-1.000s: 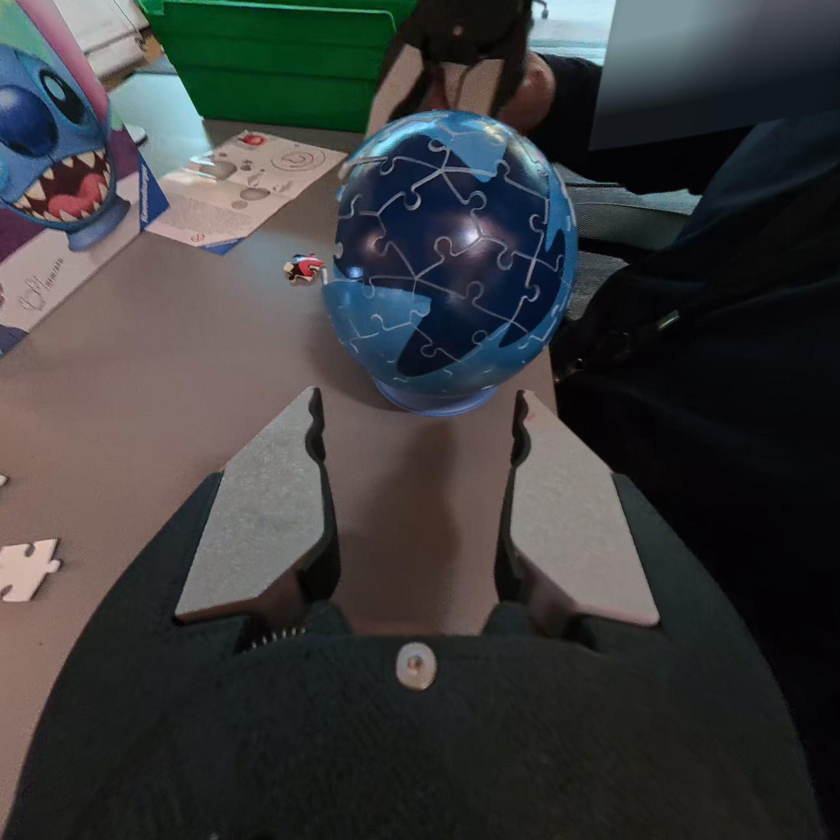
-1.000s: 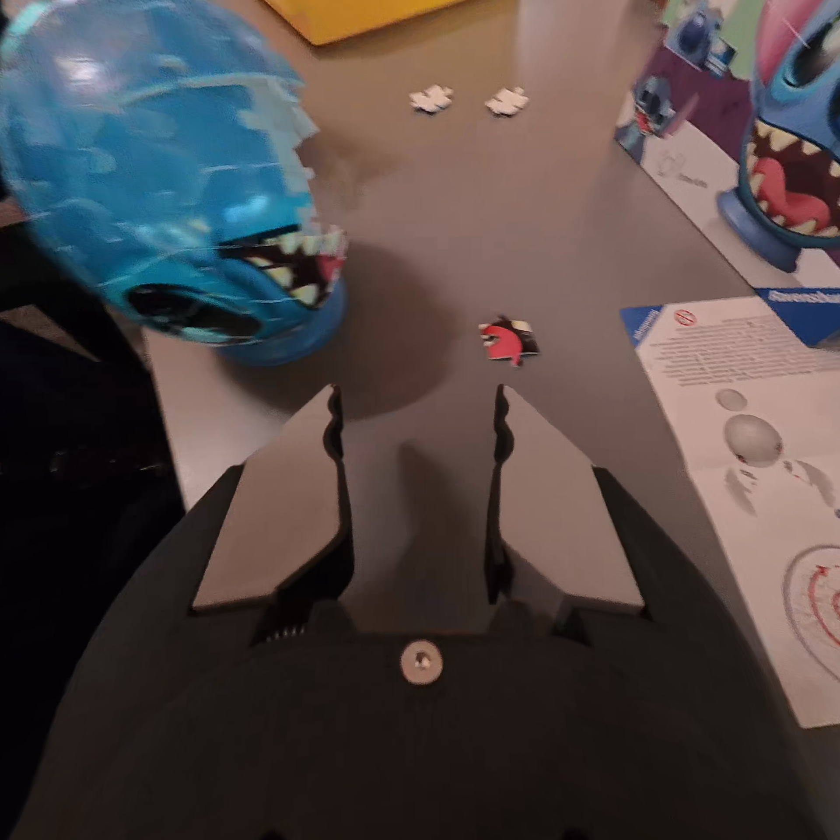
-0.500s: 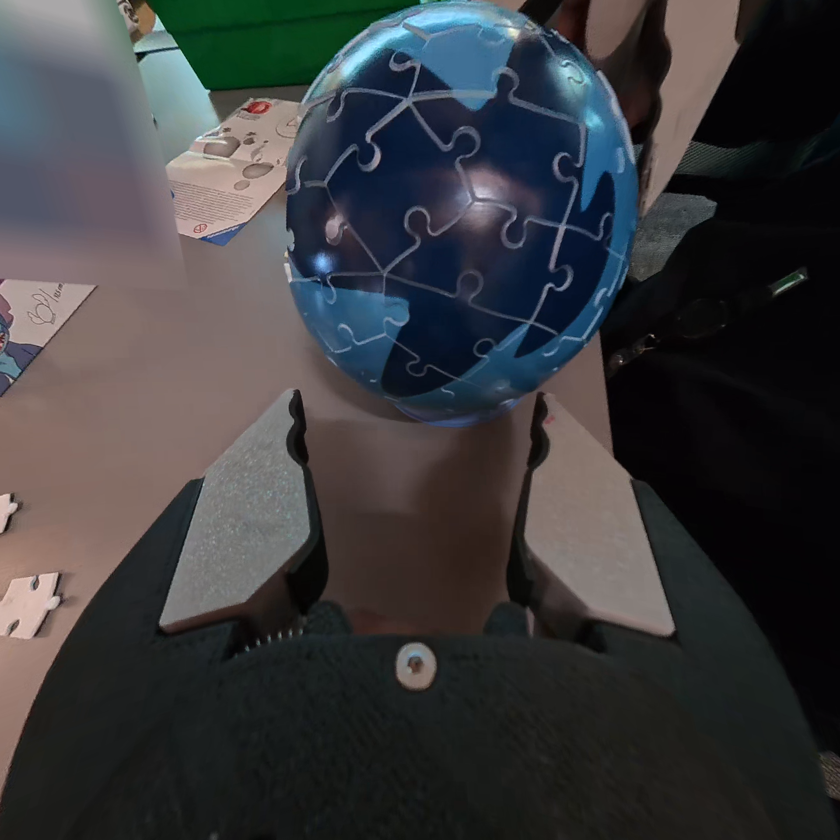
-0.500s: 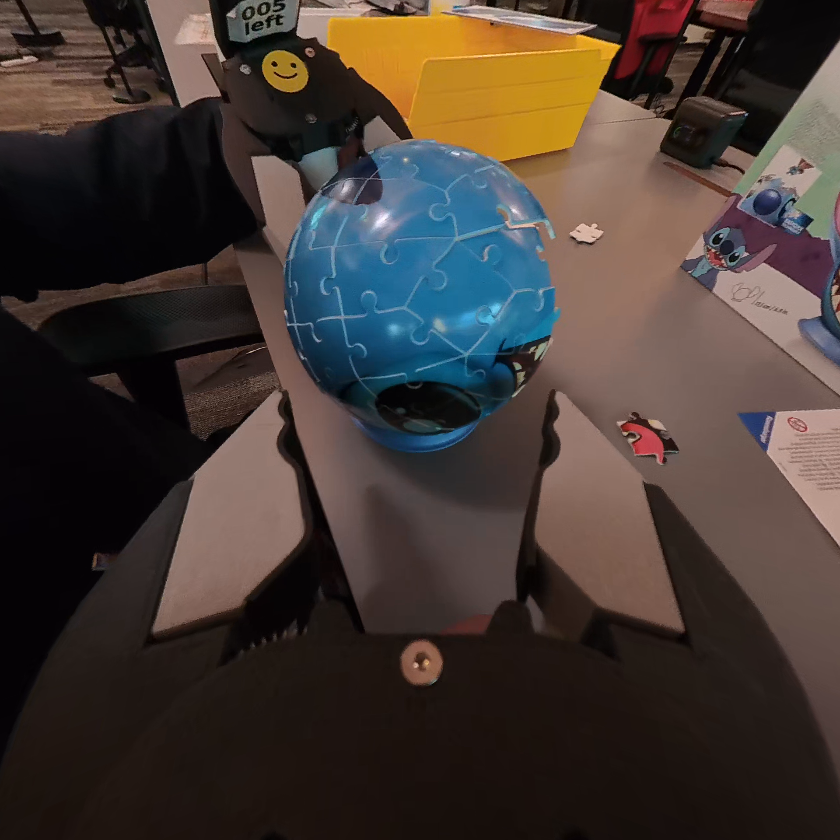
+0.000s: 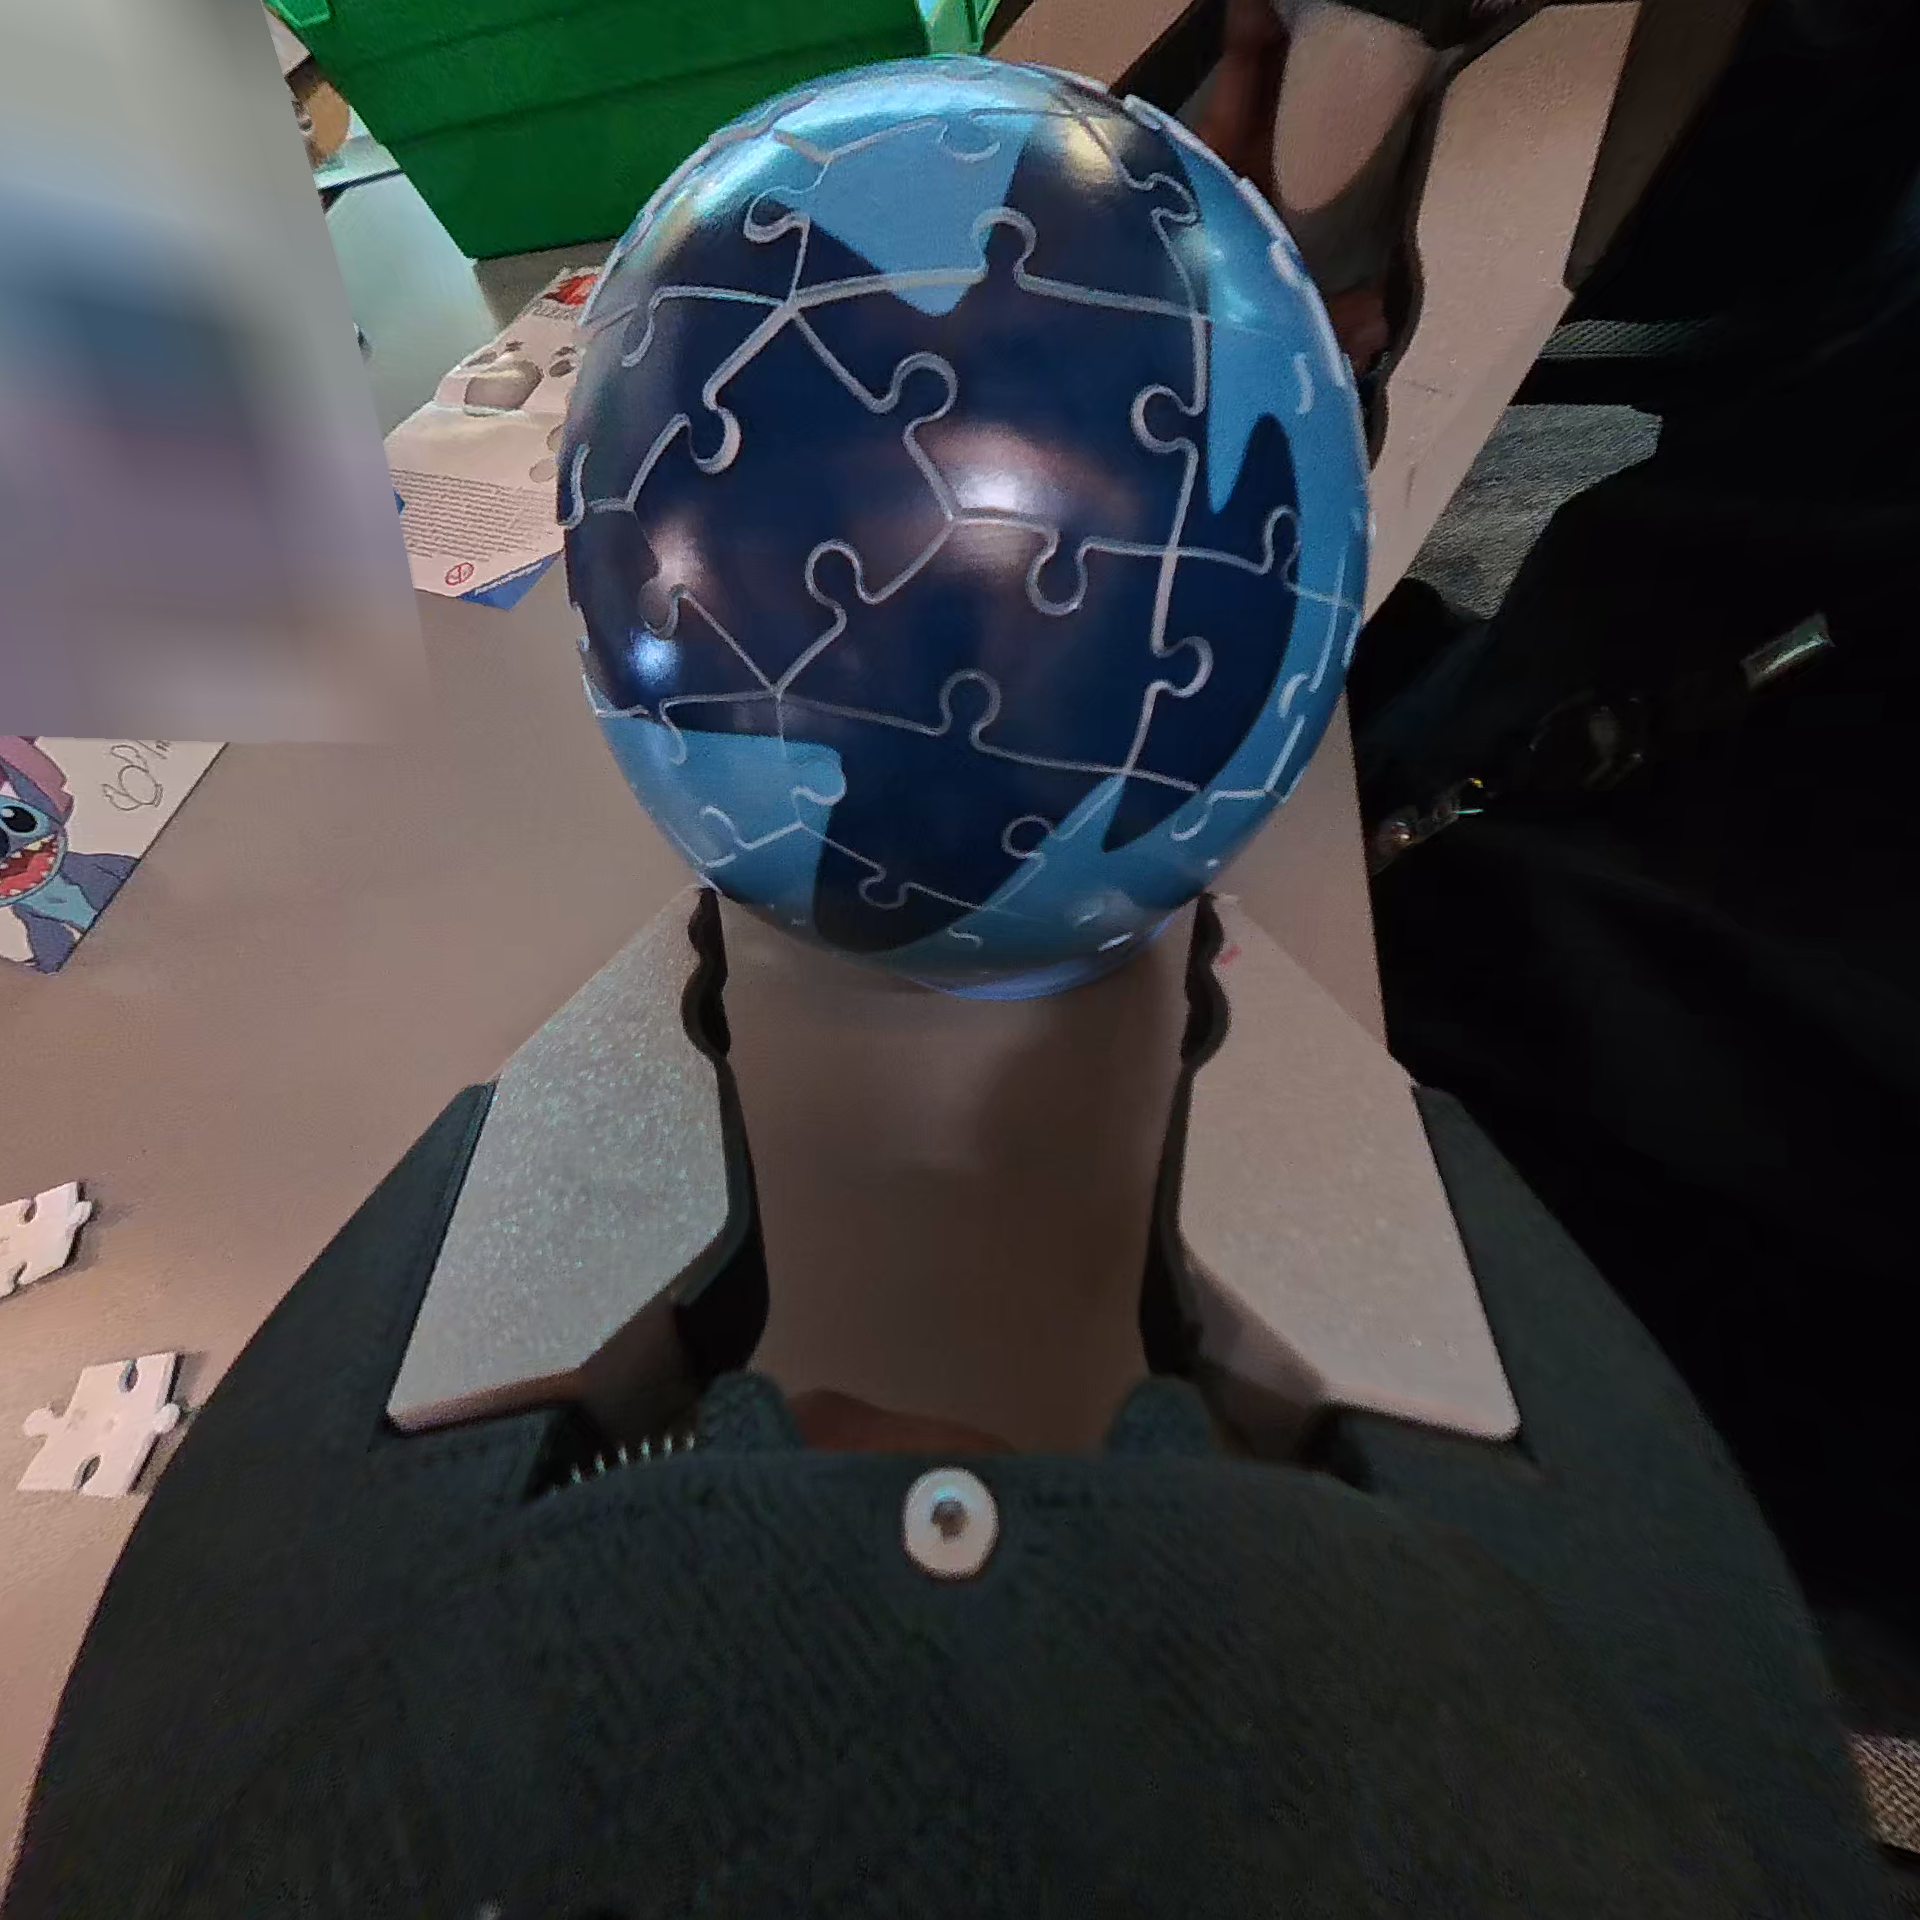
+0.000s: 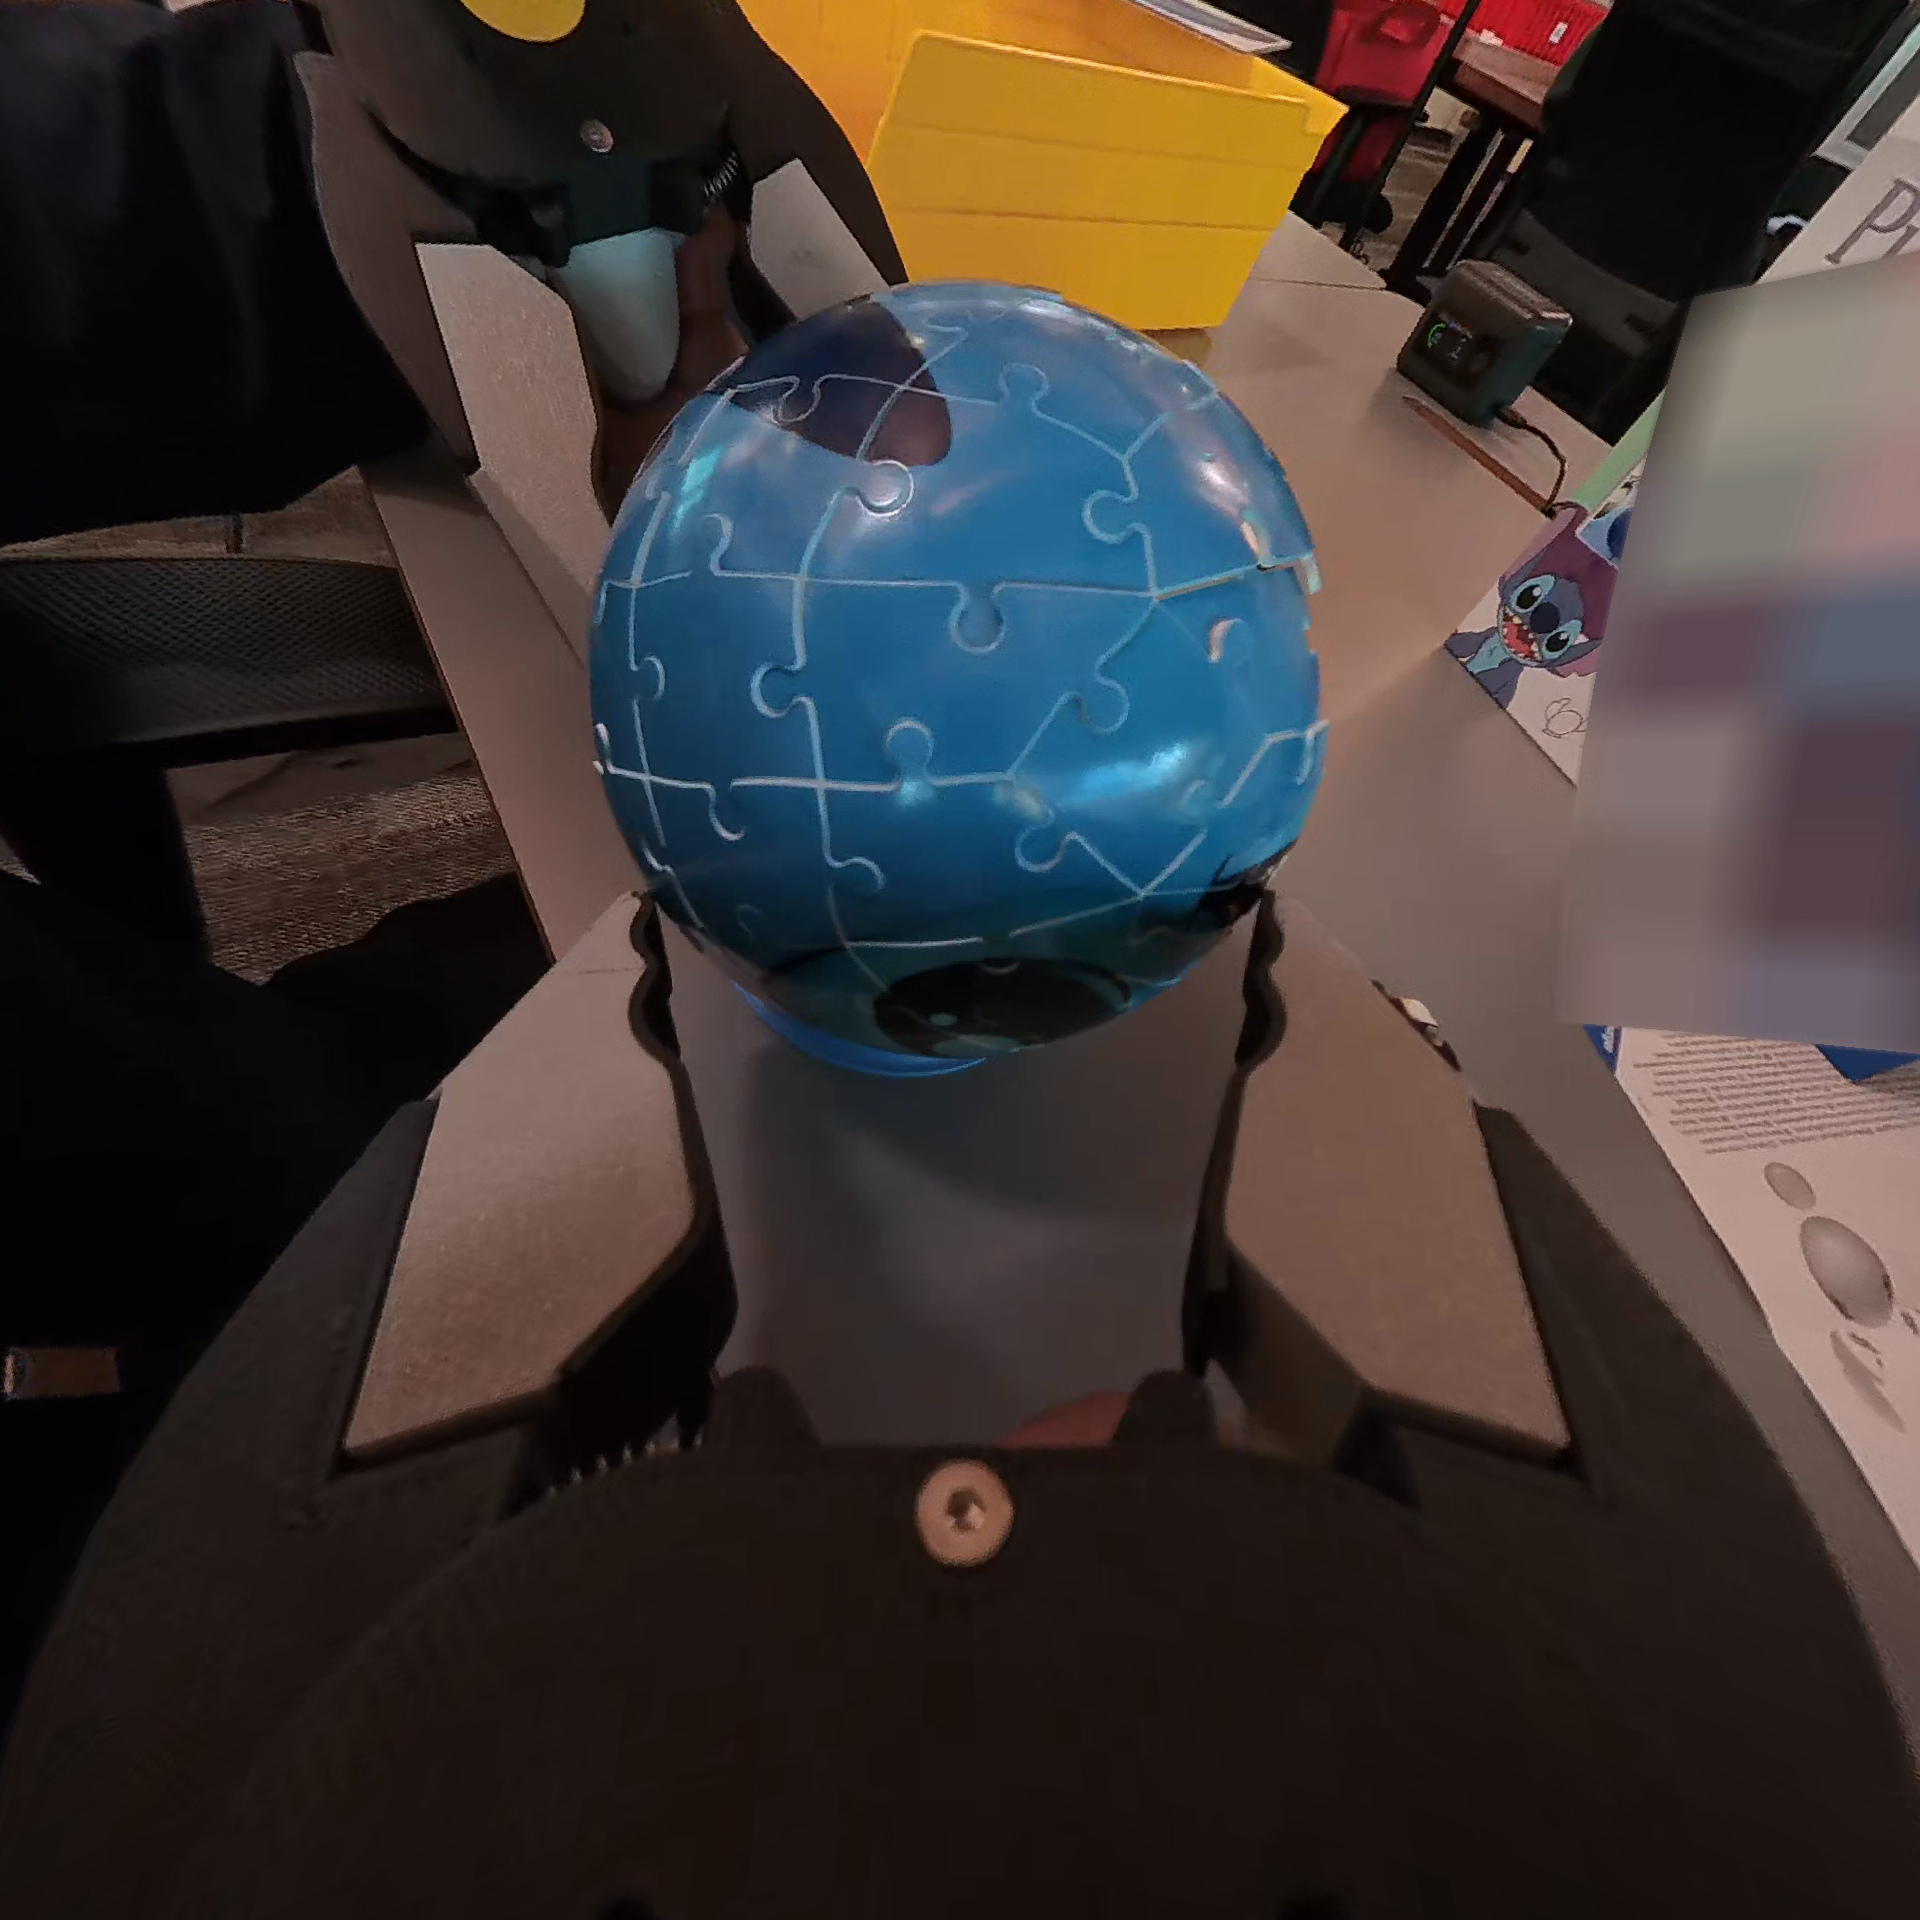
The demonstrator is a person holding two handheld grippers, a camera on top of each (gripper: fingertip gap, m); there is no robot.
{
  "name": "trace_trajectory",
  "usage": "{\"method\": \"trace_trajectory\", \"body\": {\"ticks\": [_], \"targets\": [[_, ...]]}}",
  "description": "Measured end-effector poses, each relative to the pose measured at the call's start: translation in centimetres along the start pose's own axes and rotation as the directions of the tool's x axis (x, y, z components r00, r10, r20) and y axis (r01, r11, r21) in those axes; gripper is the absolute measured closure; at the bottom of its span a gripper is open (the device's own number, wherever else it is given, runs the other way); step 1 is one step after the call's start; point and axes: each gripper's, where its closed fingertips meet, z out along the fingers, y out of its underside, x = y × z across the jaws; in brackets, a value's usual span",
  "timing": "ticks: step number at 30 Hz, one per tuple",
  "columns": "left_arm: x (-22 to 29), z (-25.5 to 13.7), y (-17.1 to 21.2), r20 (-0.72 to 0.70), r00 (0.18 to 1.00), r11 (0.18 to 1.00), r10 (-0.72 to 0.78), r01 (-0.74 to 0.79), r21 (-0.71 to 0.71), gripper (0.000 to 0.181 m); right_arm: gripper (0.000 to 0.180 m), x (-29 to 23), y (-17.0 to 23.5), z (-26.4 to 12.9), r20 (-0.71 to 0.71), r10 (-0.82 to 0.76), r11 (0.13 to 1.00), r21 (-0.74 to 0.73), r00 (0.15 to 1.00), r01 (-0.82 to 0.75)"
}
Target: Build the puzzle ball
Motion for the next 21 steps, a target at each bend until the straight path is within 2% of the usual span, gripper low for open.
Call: {"method": "trace_trajectory", "body": {"ticks": [14,21], "targets": [[0.0,-1.2,-1.2,0.043,0.997,0.998,-0.057,0.058,-0.026,0.093,0.072,0.0,0.2,0.5,0.148,0.119,0.993,0.007,0.982,-0.121],[0.1,-1.9,-1.9,0.073,0.983,0.980,-0.166,0.173,-0.095,0.094,0.071,-0.3,0.1,0.8,0.296,0.248,0.967,-0.022,0.922,-0.253]]}}
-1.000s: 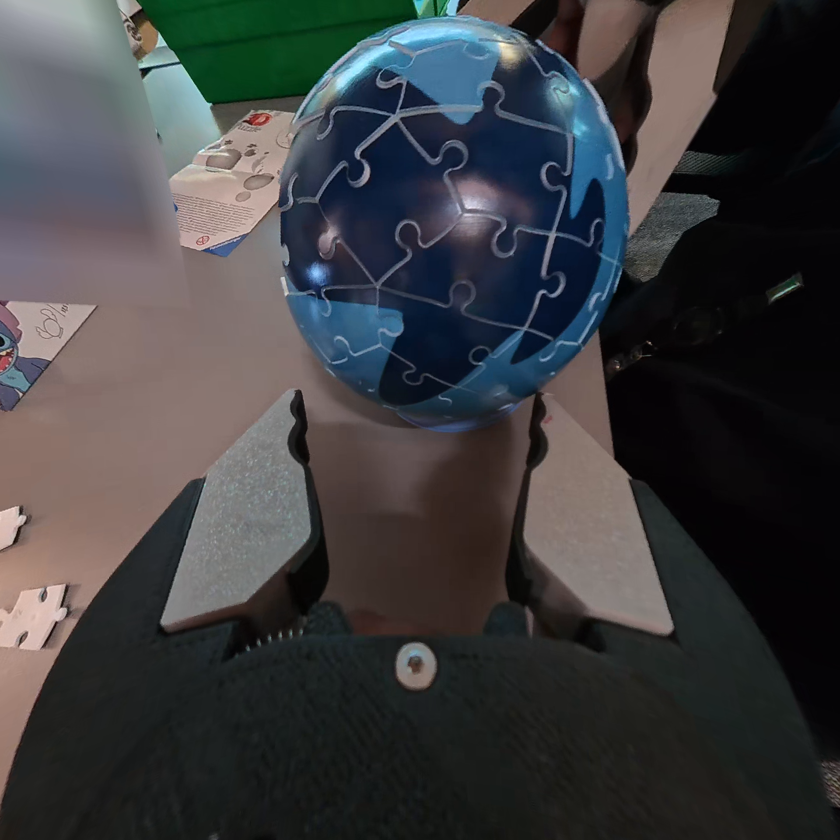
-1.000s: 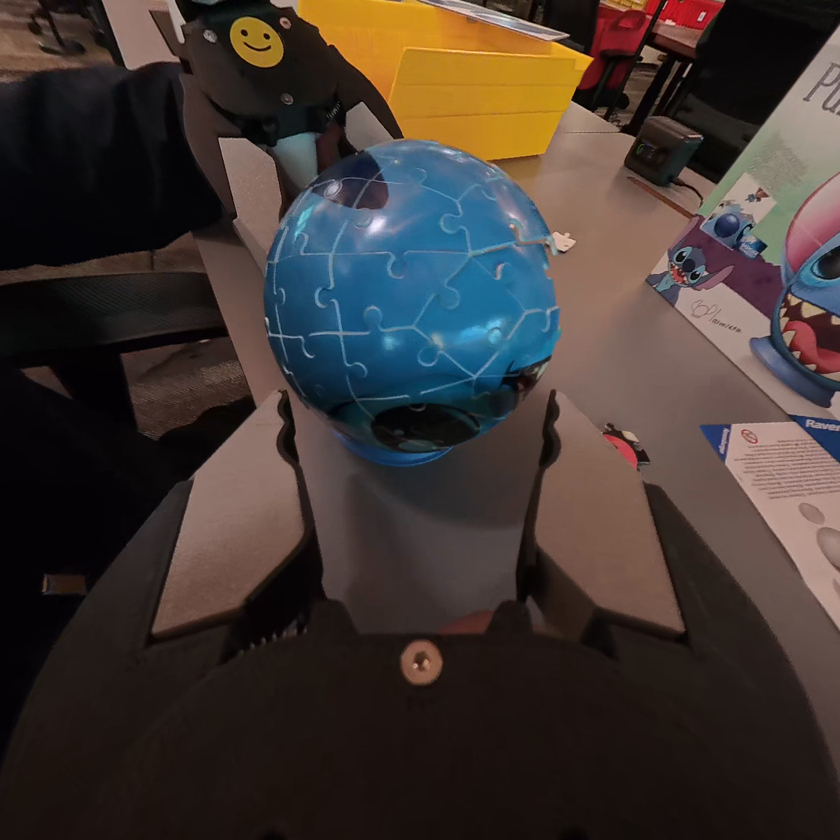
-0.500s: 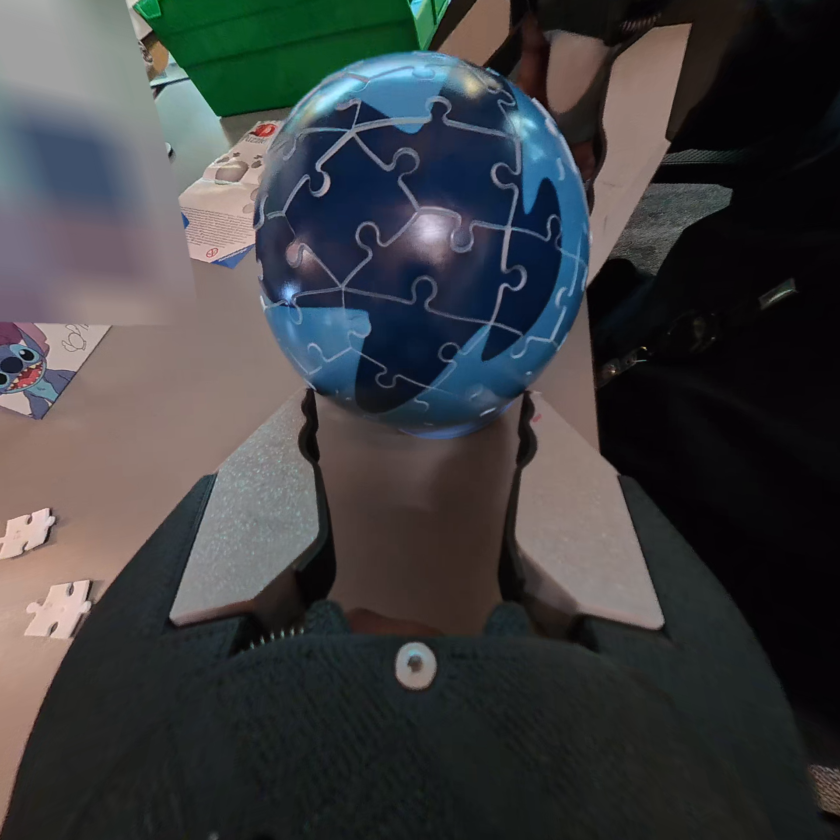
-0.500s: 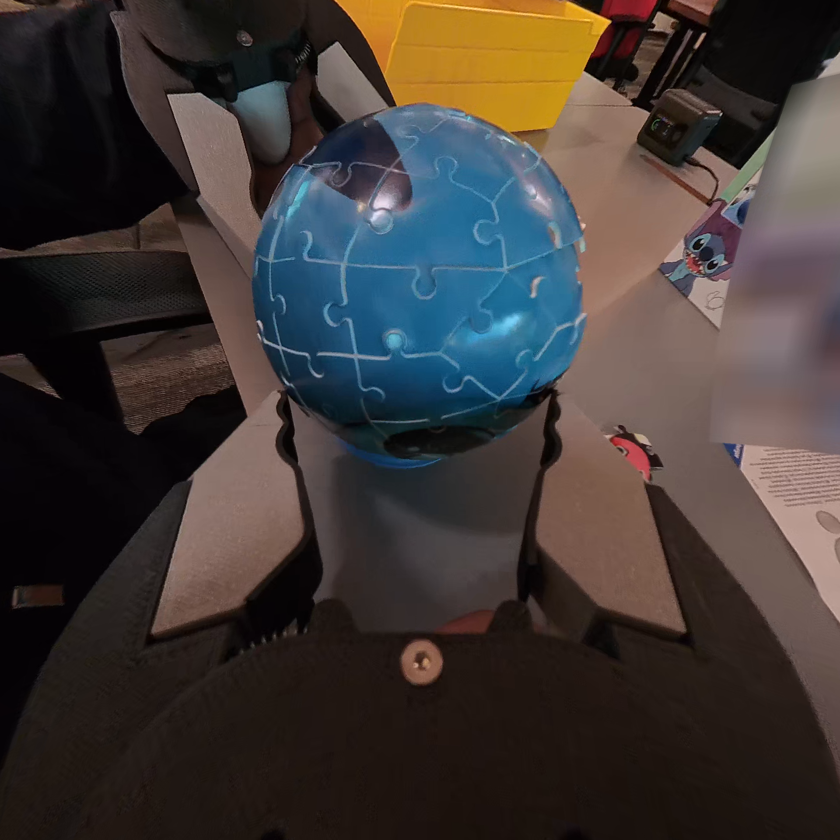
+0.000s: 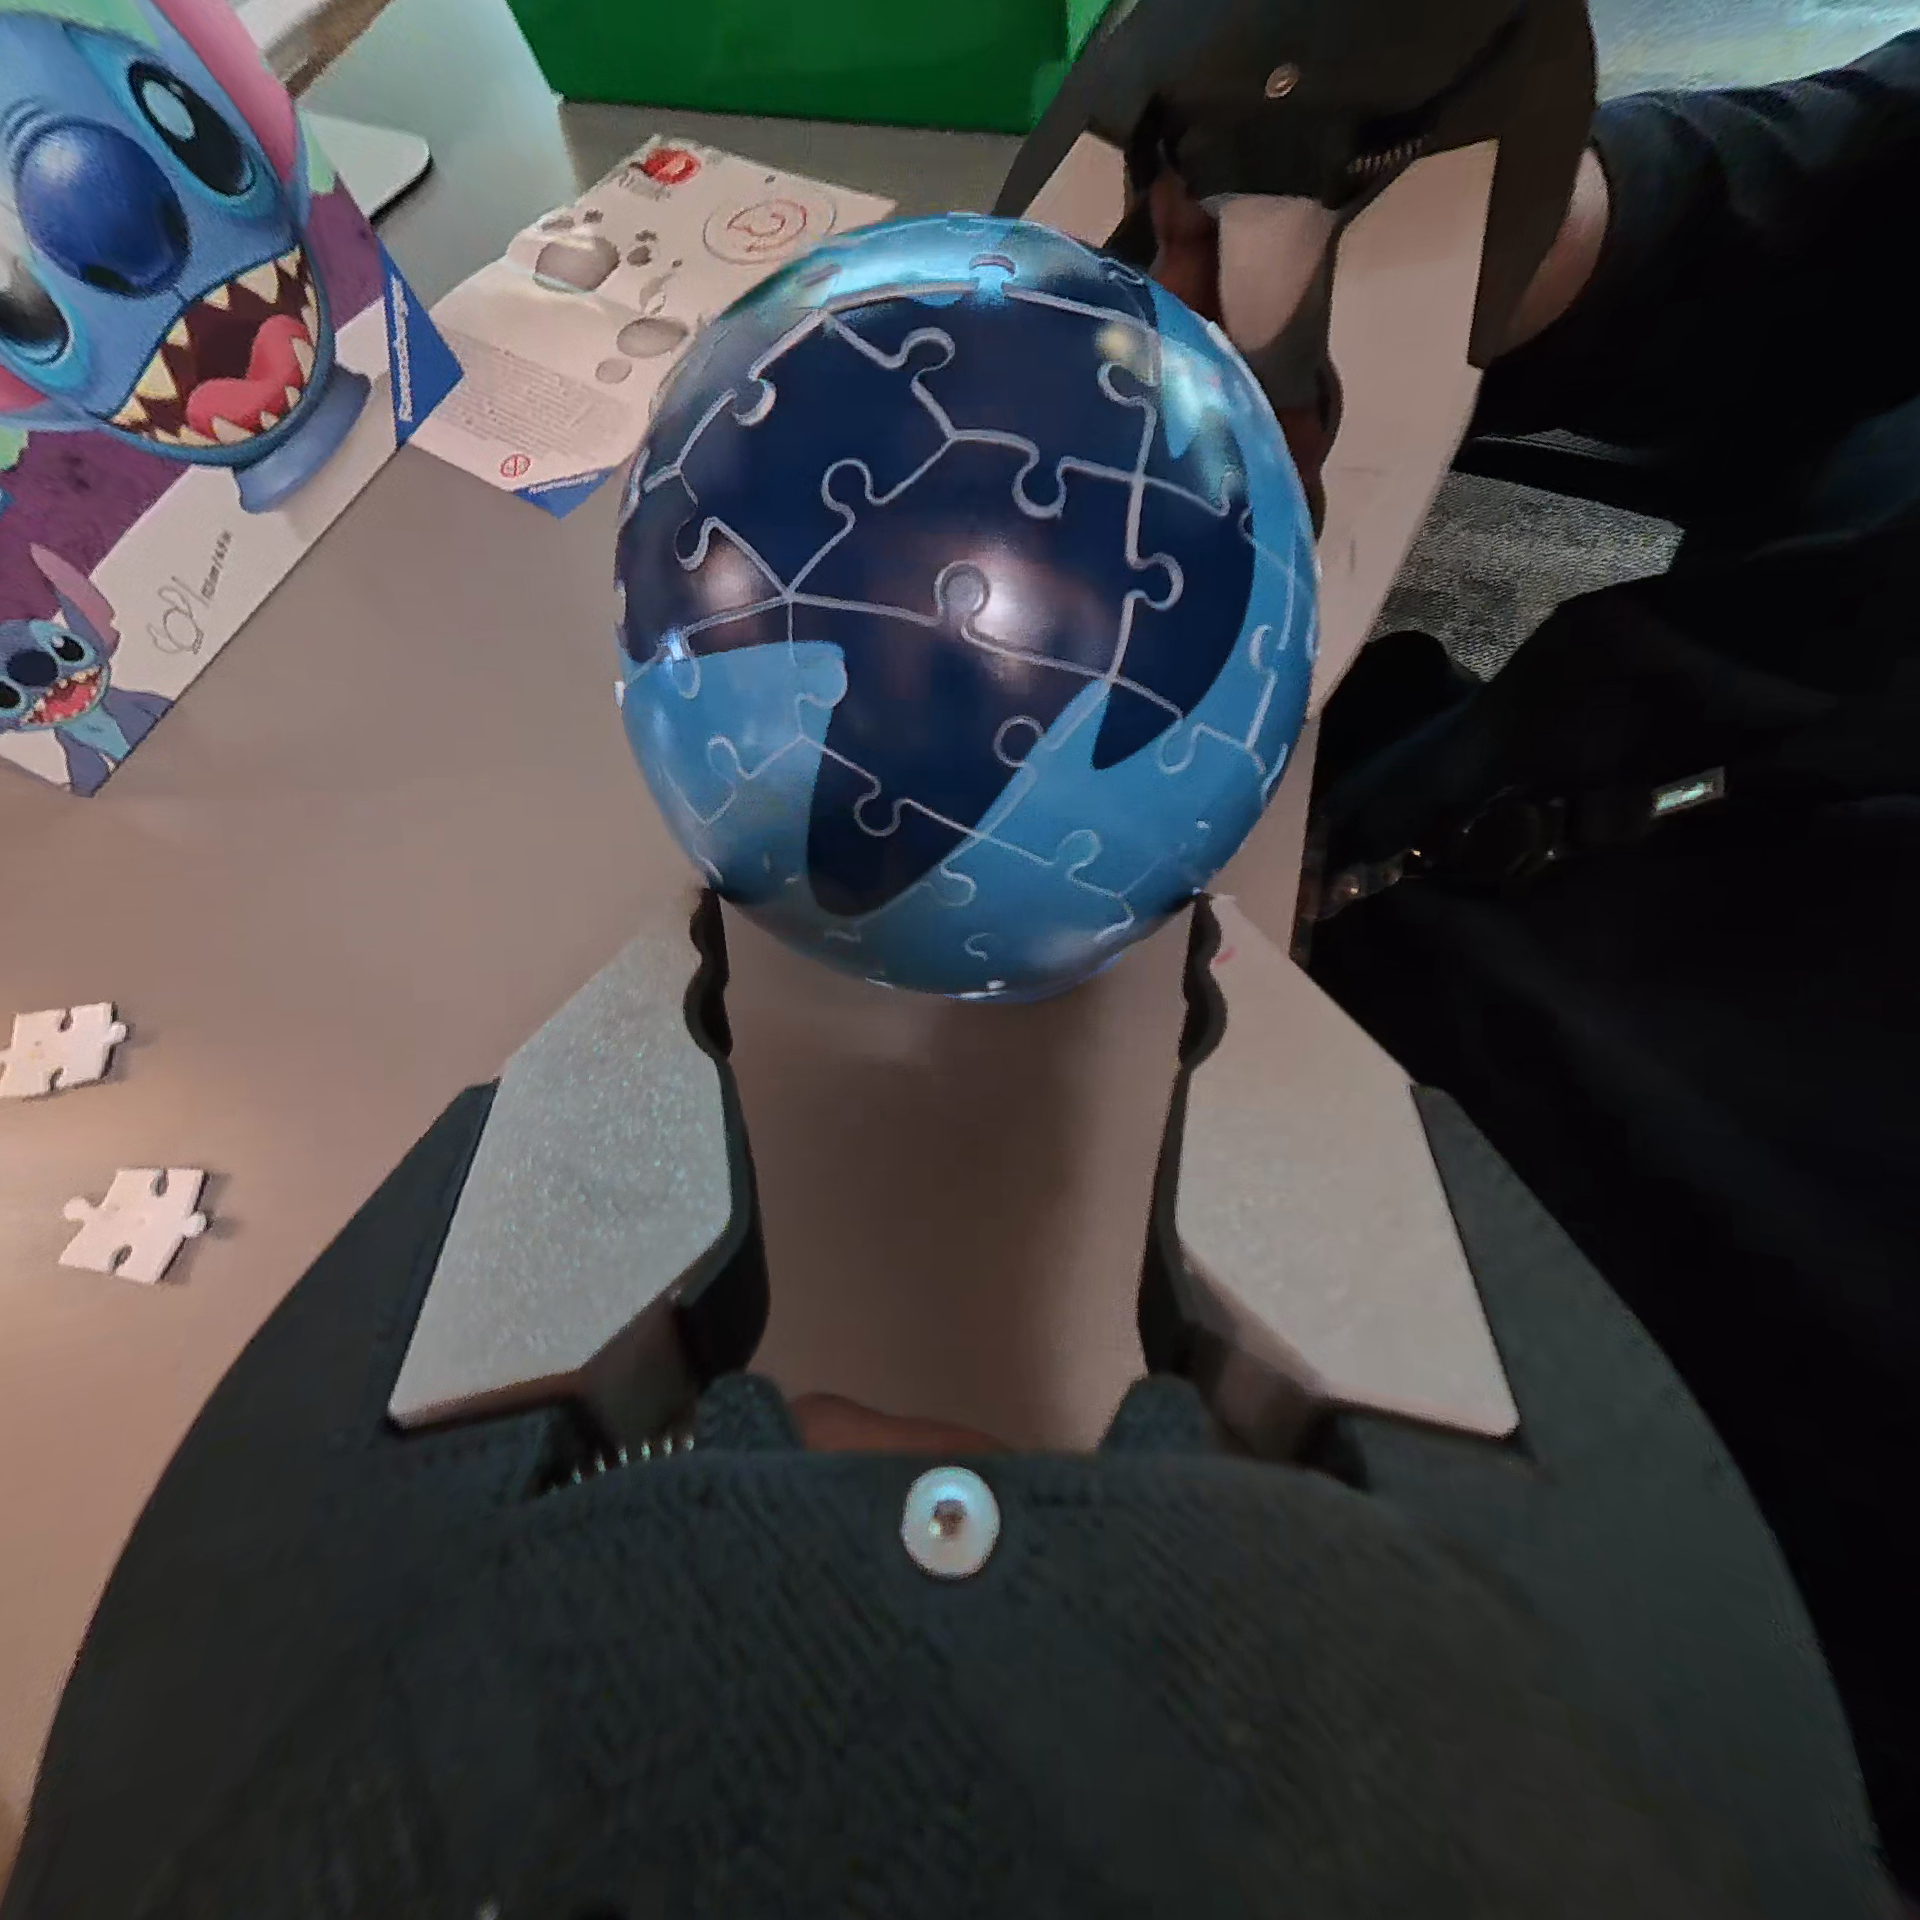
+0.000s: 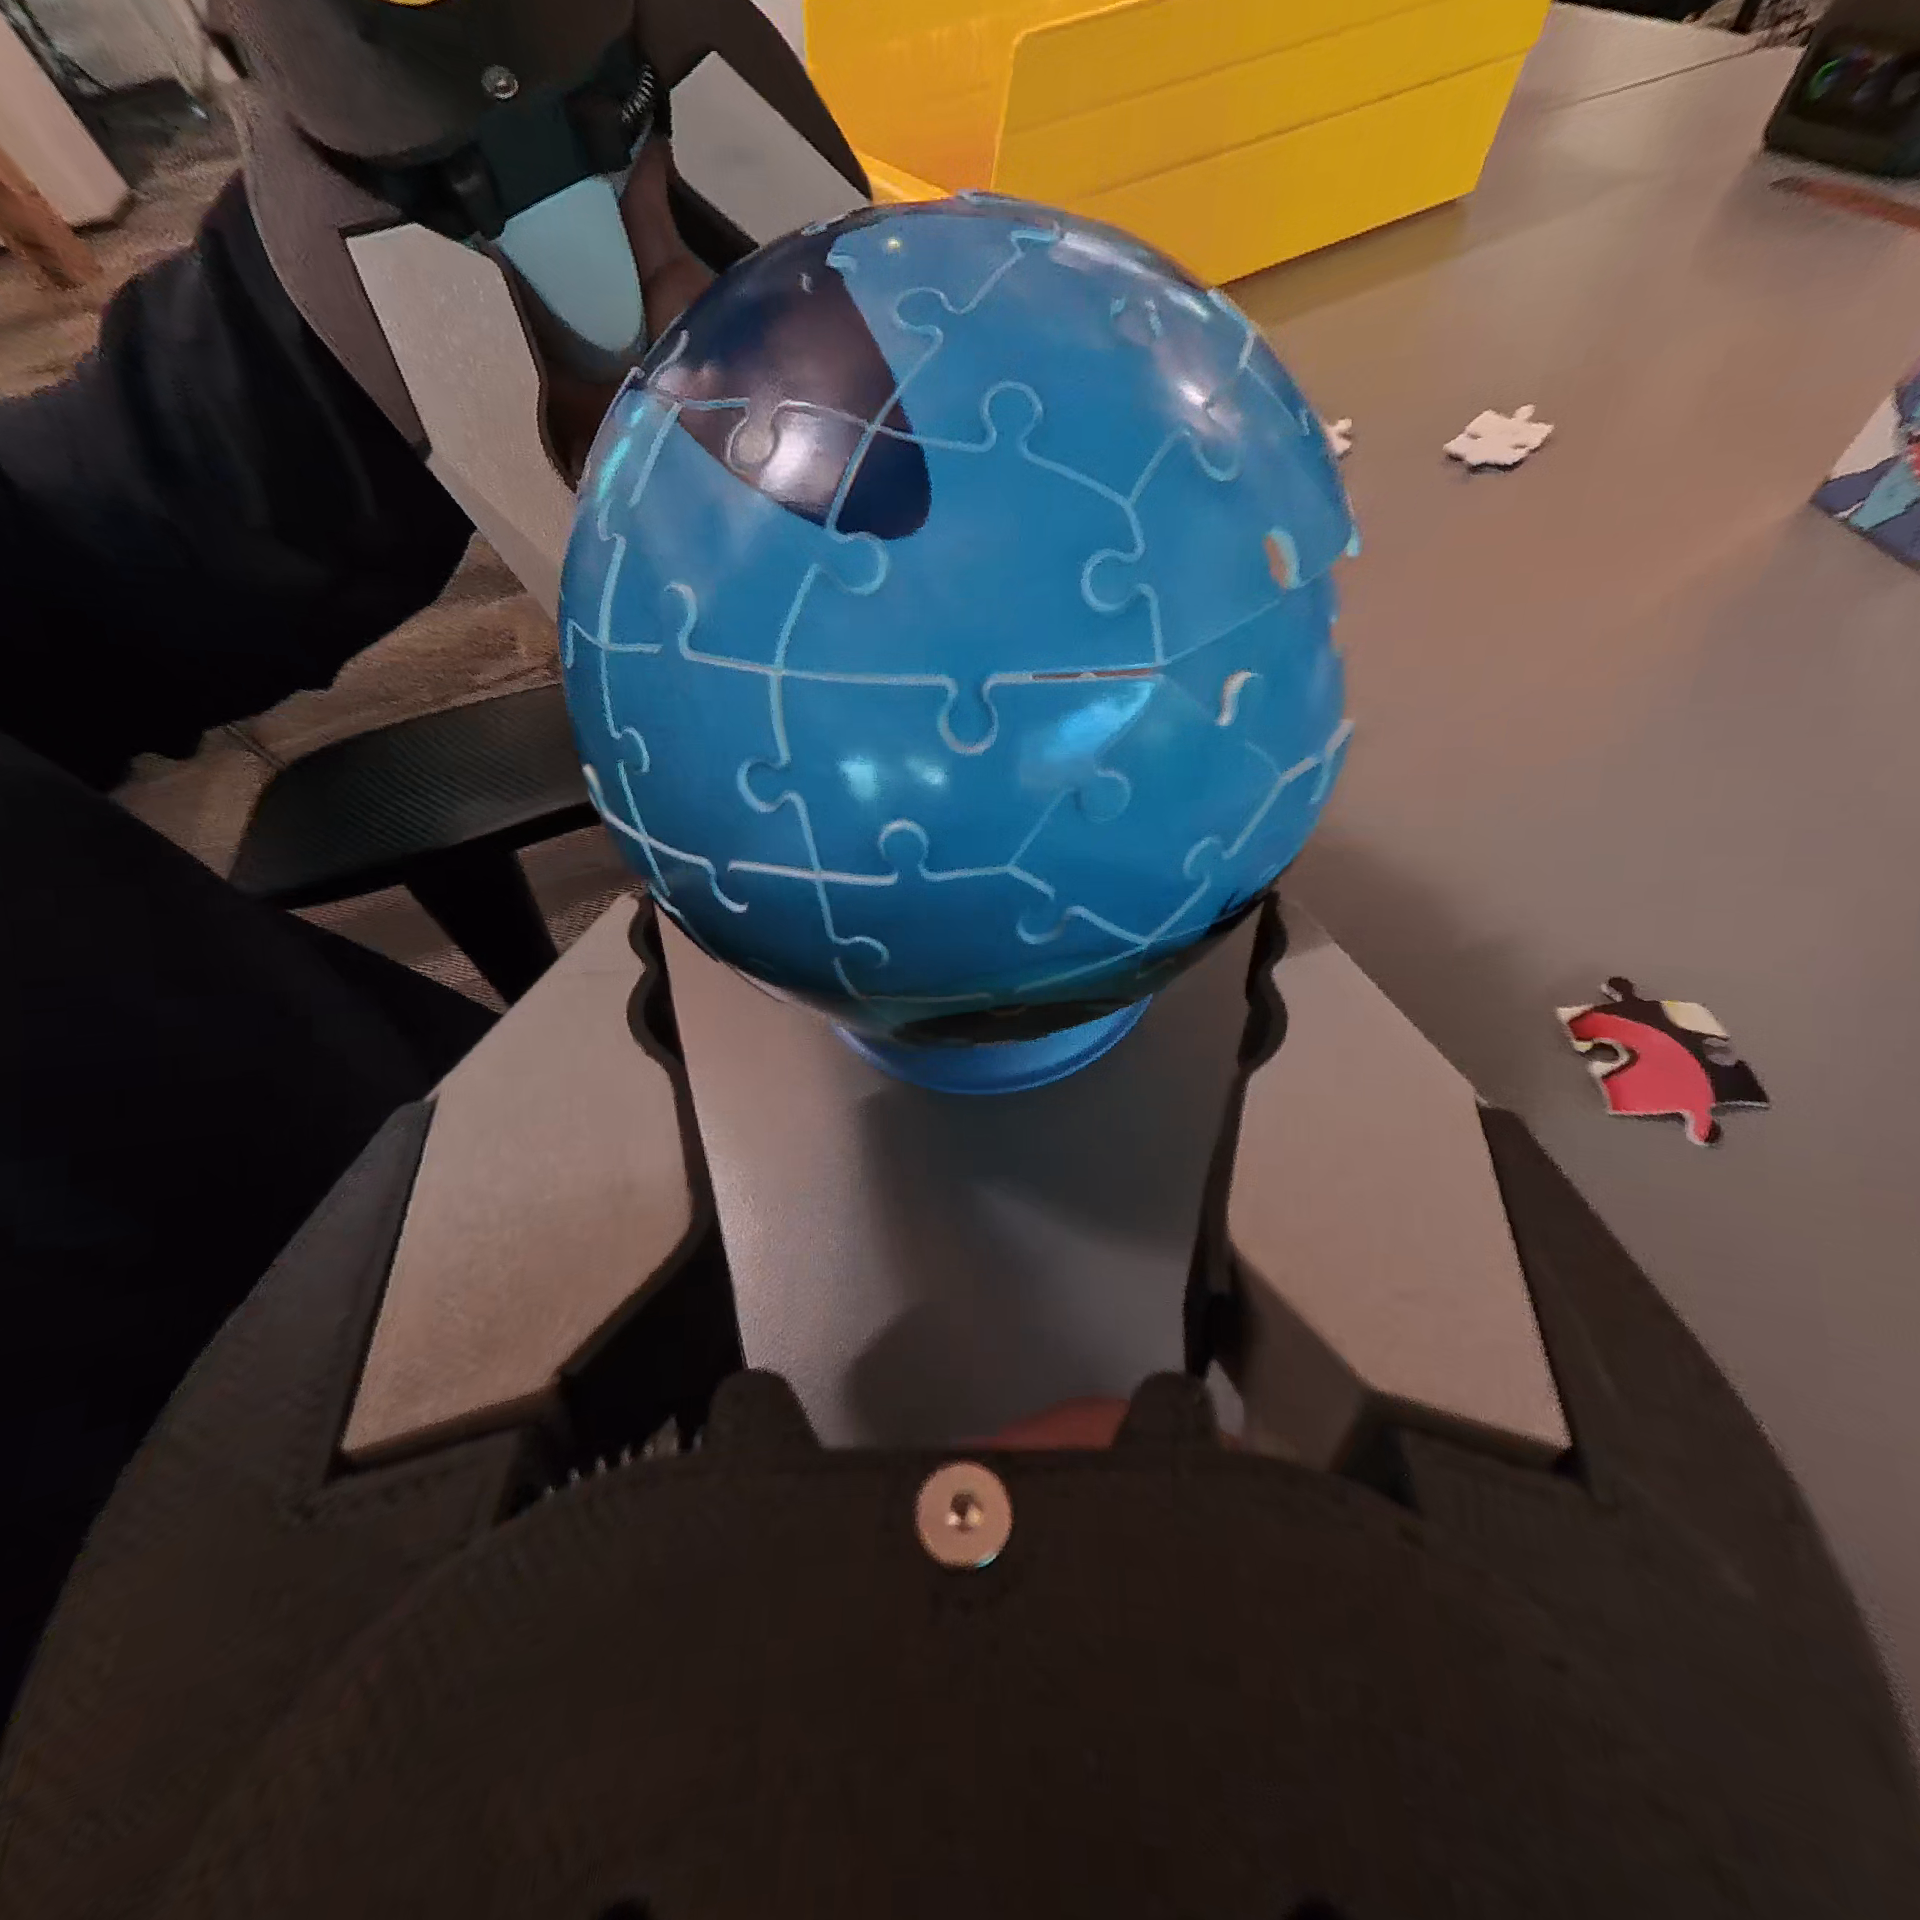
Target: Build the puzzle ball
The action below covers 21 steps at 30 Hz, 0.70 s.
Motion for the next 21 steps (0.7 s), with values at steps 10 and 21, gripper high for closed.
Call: {"method": "trace_trajectory", "body": {"ticks": [10,21], "targets": [[0.80,-0.25,0.09,0.037,0.991,0.985,-0.129,0.132,-0.114,0.094,0.069,-0.50,0.48,0.20,0.152,0.107,0.994,-0.049,0.983,-0.101],[0.69,-0.15,-0.06,0.027,0.986,0.983,-0.162,0.163,-0.079,0.096,0.070,-0.20,0.91,0.04,0.187,0.137,0.989,-0.085,0.973,-0.123]]}}
